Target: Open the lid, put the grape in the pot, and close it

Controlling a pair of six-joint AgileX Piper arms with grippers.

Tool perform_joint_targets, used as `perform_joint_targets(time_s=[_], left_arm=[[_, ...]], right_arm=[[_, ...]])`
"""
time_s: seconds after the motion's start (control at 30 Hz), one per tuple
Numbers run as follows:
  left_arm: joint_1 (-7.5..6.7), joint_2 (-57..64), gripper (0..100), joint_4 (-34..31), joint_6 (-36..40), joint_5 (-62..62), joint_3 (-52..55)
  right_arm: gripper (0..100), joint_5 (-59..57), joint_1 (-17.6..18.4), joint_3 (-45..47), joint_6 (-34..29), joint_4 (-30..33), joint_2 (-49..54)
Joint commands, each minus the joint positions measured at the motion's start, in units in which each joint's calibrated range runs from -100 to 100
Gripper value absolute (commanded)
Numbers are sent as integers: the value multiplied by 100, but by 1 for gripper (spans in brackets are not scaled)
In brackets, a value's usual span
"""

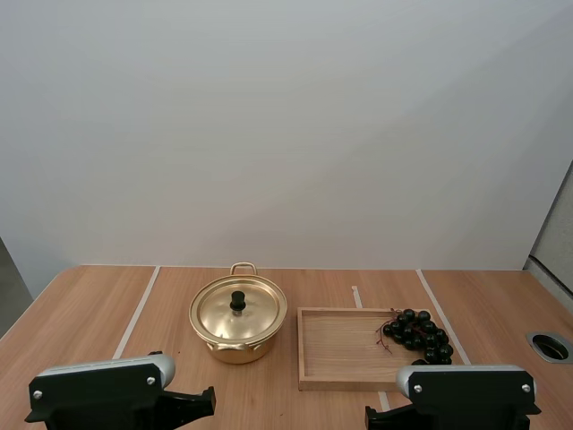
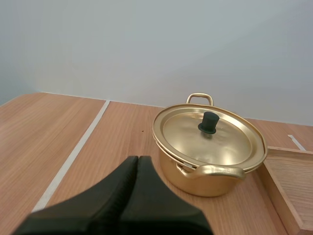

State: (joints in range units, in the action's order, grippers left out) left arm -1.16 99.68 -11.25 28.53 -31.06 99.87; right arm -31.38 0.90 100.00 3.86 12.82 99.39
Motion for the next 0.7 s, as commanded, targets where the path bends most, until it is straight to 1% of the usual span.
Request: perform_joint_targets(time_s=[0.0, 0.57, 0.67], left_arm=[[10, 17, 0, 73, 40, 114, 13], [10, 17, 0, 73, 31, 158, 13], [10, 17, 0, 73, -276, 116, -78]], right_arm=[[0, 29, -19, 0, -33, -10, 31], [0, 29, -19, 0, -33, -41, 31], [0, 246, -19, 0, -12, -59, 31]])
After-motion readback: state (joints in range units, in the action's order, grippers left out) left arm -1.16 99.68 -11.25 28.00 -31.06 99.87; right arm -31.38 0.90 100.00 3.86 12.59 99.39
